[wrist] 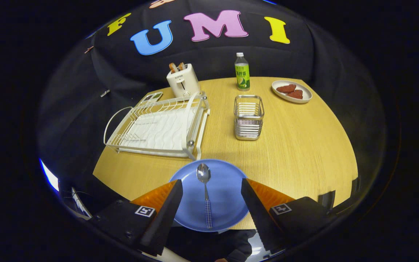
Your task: Take the plate from the dish rack, then take the spoon from the basket and place it into the plate.
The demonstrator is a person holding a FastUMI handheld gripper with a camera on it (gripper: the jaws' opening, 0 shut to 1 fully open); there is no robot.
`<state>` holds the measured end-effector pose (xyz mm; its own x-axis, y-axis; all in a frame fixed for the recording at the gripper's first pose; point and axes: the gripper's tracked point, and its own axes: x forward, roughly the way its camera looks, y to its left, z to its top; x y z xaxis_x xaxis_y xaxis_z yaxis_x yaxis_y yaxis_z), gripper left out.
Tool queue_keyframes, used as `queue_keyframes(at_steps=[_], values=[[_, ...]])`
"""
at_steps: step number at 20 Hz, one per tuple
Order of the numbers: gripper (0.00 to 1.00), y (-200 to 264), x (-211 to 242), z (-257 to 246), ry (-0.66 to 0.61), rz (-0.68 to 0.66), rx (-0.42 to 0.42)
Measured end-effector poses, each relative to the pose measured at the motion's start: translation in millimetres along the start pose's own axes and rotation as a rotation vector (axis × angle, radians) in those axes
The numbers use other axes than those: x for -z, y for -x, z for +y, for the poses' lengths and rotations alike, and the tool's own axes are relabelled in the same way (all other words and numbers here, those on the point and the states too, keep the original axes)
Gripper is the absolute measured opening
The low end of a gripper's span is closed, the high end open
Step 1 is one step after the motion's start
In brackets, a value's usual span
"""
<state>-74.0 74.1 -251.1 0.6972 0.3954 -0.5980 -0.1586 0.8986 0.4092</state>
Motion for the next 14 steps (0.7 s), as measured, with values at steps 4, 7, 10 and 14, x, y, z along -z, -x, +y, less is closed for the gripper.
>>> queue_keyframes(at_steps=[4, 7, 10, 14], values=[[0.99, 21.1, -60.9, -2.1, 0.061, -0.13, 0.042], [0.99, 39.5, -103.3, -1.5, 0.096, -0.217, 0.062], [0.99, 59.5, -138.3, 0.9, 0.102, -0.298, 0.073], [0.99, 84.3, -172.6, 1.0, 0.093, -0.379, 0.088]])
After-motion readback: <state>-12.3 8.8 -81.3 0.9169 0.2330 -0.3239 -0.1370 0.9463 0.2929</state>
